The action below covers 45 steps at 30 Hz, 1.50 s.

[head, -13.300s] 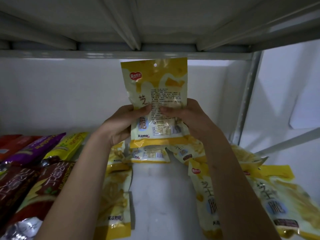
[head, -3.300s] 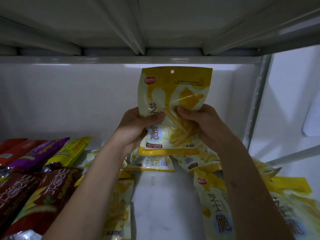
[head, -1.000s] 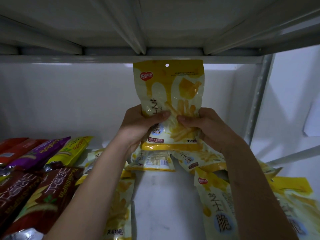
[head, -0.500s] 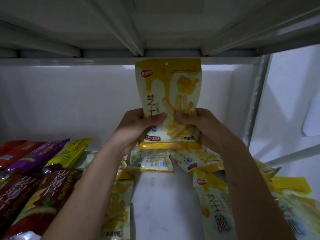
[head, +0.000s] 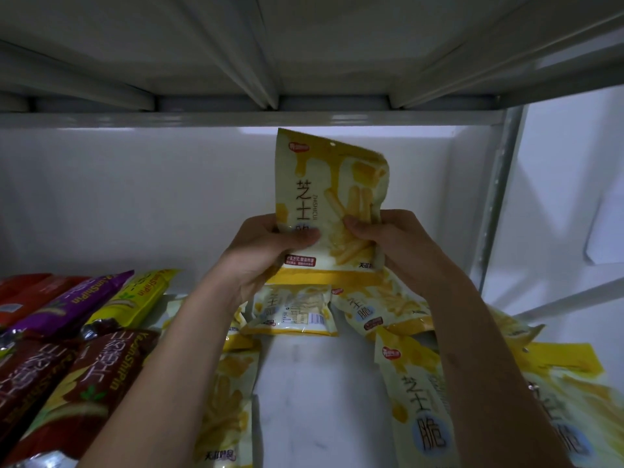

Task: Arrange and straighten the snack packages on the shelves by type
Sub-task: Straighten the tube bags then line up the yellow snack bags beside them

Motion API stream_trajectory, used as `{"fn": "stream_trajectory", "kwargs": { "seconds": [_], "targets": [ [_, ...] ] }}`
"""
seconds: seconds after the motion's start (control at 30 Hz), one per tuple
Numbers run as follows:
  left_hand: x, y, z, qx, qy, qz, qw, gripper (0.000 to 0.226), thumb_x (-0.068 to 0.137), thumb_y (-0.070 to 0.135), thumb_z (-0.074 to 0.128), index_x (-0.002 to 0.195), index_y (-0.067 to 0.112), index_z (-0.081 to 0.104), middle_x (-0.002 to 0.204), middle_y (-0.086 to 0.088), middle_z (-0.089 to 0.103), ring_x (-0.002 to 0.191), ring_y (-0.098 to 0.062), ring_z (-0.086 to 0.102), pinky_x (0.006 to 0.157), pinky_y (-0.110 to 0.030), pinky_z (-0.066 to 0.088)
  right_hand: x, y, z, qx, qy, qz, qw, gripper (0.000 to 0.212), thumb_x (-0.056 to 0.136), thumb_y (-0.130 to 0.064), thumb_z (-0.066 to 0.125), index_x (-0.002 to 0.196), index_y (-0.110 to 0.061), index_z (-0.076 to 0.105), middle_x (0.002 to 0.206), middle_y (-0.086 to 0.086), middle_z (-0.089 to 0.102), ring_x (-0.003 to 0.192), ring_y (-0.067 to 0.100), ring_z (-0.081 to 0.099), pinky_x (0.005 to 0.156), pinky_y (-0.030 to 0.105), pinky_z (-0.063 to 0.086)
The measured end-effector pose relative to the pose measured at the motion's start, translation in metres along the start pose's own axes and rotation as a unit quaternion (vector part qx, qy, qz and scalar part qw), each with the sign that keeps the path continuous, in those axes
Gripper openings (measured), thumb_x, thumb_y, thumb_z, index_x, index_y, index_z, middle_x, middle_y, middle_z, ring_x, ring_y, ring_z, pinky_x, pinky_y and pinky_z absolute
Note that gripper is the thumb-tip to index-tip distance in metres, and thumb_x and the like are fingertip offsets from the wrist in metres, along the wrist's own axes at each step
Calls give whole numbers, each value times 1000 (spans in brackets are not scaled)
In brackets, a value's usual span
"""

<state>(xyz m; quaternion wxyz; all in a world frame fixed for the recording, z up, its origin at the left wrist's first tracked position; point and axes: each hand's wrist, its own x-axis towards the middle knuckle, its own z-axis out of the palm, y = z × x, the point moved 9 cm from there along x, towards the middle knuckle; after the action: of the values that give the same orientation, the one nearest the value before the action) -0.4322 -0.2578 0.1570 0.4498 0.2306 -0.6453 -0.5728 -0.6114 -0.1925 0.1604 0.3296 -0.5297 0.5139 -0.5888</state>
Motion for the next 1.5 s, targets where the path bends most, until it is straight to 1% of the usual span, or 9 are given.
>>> {"fn": "stream_trajectory", "kwargs": {
  "seconds": [0.23,0.4,0.5,0.67,0.73,1.07,1.17,1.33,1.5],
  "targets": [
    [3,-1,-5,-13,-2,-10,1000,49,72,13,78,120,4,72,111,-15,79,101,-32,77,77,-35,63,-6,0,9,13,-47,21,999,45,81,-30,84,119,-9,75,112,7,80,105,27,77,102,51,57],
    [3,-9,-1,-20,-23,-43,999,56,80,24,86,128,3,68,123,-19,74,117,-37,71,102,-47,58,-7,-4,8,79,-36,19,996,43,81,-27,82,116,-3,73,109,12,80,101,30,78,92,47,61],
    [4,-12,-2,-13,-10,-41,999,60,72,28,89,121,-1,72,122,-25,73,118,-39,69,106,-48,56,-8,-3,10,94,-43,19,995,44,80,-28,82,114,-3,73,107,12,80,100,29,79,86,43,64],
    [8,-8,-11,25,36,-16,999,37,75,22,84,106,3,76,86,-5,79,77,-16,75,75,-32,59,-7,0,14,78,-65,23,995,48,81,-31,81,121,-6,71,113,10,79,106,28,77,96,46,60],
    [9,-6,-15,40,56,-5,998,23,84,15,81,105,5,77,81,-1,78,70,-12,72,74,-34,58,-5,3,15,29,-62,28,997,52,78,-35,85,121,-9,73,112,8,80,105,28,77,100,49,58],
    [5,-11,-6,23,34,-24,999,30,83,13,83,111,6,75,105,-11,80,95,-25,78,89,-36,62,8,13,-6,-56,17,17,998,26,83,-26,88,105,-13,81,101,6,82,100,28,78,101,53,58],
    [7,-13,-8,47,46,-19,998,24,84,12,83,106,6,77,101,-10,81,99,-29,77,96,-41,59,8,14,-3,-72,6,14,997,29,82,-30,85,106,-15,80,106,9,80,106,32,76,105,56,55],
    [7,-10,-5,31,26,-13,999,12,92,10,74,103,9,76,99,-8,81,92,-20,77,87,-32,57,5,13,6,-49,-42,29,997,44,74,-42,86,113,-22,78,109,2,81,106,27,77,106,54,53],
    [6,-9,-5,6,37,-17,999,26,88,11,78,114,6,74,109,-13,80,108,-34,75,99,-44,59,0,4,3,-29,-13,10,999,35,75,-22,91,107,-15,79,101,3,82,98,24,79,101,49,58]
  ]
}}
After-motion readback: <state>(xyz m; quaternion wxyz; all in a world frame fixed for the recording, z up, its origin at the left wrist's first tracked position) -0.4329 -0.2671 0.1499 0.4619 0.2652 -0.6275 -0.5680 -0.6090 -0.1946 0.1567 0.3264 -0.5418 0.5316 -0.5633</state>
